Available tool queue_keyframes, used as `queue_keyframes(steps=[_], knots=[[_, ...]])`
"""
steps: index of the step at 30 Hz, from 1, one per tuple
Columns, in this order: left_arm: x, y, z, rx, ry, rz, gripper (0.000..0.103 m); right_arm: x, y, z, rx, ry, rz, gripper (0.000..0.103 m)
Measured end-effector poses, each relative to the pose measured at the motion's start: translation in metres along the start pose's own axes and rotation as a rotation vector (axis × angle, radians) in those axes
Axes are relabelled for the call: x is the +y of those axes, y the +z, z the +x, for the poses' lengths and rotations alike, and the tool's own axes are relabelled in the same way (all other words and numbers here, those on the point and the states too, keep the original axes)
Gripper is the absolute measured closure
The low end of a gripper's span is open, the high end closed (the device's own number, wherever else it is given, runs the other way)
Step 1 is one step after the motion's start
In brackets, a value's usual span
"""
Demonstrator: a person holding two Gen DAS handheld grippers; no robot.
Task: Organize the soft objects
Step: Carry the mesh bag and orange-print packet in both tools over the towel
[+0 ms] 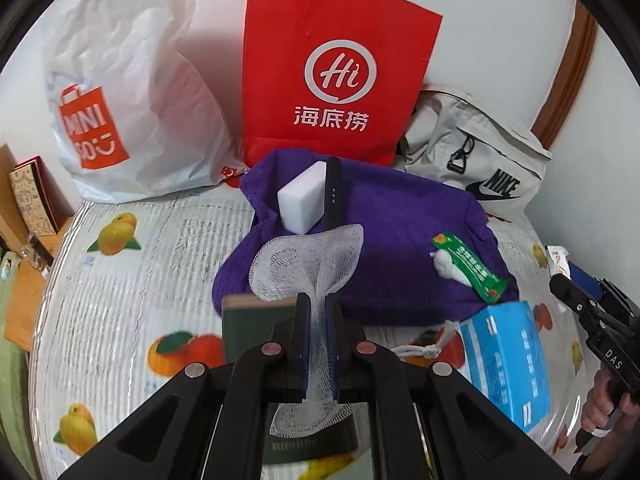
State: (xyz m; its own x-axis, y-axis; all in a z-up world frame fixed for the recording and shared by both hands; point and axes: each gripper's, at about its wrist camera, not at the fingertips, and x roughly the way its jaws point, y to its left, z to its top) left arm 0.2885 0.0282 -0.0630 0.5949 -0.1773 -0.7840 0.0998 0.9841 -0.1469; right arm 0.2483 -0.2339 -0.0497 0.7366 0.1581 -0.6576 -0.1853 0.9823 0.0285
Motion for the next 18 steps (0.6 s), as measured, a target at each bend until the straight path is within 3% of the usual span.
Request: queue_keyframes(steps=[8, 18], knots=[[-0.003, 0.03, 0.041, 0.046, -0.014, 0.031, 0.095, -0.013, 0.02, 0.034, 0.016, -0.037, -0.002, 0.061], [-0.008, 0.053, 0.086, 0.1, -0.013, 0.055, 0.095, -0.02, 0.03, 0.089, 0.104, -0.037, -0.004, 0.061]])
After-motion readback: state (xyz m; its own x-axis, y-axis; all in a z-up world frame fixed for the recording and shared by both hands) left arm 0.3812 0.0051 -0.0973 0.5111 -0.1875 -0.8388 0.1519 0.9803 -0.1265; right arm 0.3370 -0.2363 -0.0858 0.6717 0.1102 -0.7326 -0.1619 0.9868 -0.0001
